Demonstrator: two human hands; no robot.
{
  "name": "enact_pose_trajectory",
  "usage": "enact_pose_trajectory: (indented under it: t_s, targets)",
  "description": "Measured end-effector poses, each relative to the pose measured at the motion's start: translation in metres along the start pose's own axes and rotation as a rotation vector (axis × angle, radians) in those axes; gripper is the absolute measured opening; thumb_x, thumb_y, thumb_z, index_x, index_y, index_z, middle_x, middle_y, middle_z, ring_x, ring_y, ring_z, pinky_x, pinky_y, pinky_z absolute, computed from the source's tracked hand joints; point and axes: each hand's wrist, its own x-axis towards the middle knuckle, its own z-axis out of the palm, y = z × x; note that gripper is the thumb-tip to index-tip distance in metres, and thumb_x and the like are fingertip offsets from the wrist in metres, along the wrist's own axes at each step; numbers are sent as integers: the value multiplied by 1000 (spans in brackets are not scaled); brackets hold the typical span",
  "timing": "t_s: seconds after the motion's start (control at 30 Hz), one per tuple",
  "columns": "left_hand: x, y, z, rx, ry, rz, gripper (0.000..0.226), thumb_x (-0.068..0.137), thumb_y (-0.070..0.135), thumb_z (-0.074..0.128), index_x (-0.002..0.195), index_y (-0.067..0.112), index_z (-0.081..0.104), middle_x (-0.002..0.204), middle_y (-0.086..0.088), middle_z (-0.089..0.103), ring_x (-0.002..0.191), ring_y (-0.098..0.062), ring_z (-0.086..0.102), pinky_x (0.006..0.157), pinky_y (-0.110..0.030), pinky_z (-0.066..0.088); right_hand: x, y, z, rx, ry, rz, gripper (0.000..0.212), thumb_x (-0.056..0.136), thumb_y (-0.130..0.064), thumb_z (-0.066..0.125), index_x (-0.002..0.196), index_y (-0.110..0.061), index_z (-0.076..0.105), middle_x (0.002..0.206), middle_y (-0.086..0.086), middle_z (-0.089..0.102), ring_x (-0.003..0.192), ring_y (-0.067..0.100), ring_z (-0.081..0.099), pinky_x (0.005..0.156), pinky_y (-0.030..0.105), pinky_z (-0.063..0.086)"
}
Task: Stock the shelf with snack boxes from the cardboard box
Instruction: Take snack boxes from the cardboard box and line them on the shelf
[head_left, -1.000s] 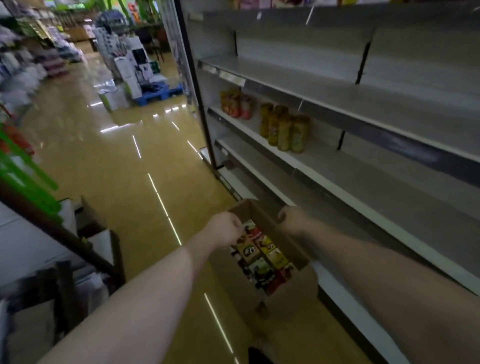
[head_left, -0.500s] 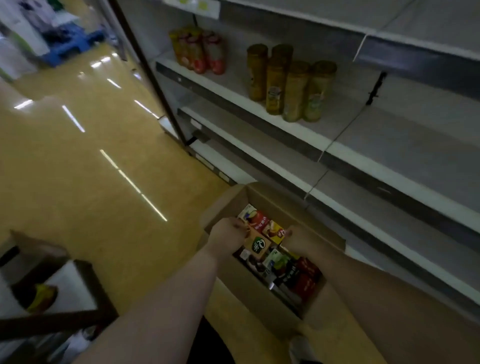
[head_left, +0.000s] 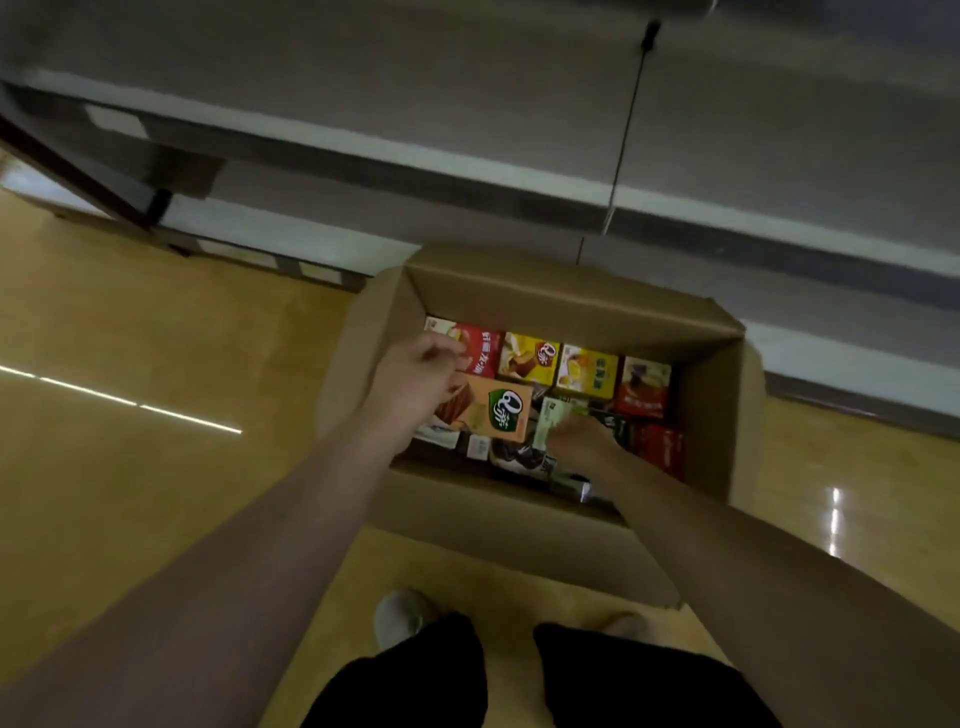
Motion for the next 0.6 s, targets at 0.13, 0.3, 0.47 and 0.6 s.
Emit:
enact_pose_trajectory:
  t_s: [0.13,0.3,0.47,0.6]
  targets:
    - [60,-75,34,-37,-23,-118,13,98,14,53,93,21,64,107,-4,67,96,-14,66,85,-33,56,89,23,53,367,-22,124,21,92,-7,54,74,-16,53,79,4,56,66,12,52,60,20,43]
    - [115,-134,56,-138,-28,-228,12,94,8,58,96,20,62,115,-9,60,108,-20,60,76,-26,54,174,30,92,575,-52,181,36,92,-13,58,126,-3,55,112,17,58,93,31,57,69,34,50]
    - [163,-156,70,-357,-14,-261,30,97,12,54,127,9,53,122,-11,59,107,-20,58,86,-33,49,235,38,110,564,-19,106,49,88,-16,65,131,4,50,129,22,57,111,39,59,88,53,53]
    - [176,-159,84,-401,-106,-290,38,94,12,58,131,7,48,131,-13,57,110,-22,56,91,-33,48,262,54,120,565,-76,33,66,79,-20,72,137,-3,45,130,20,57,109,39,60,87,56,53]
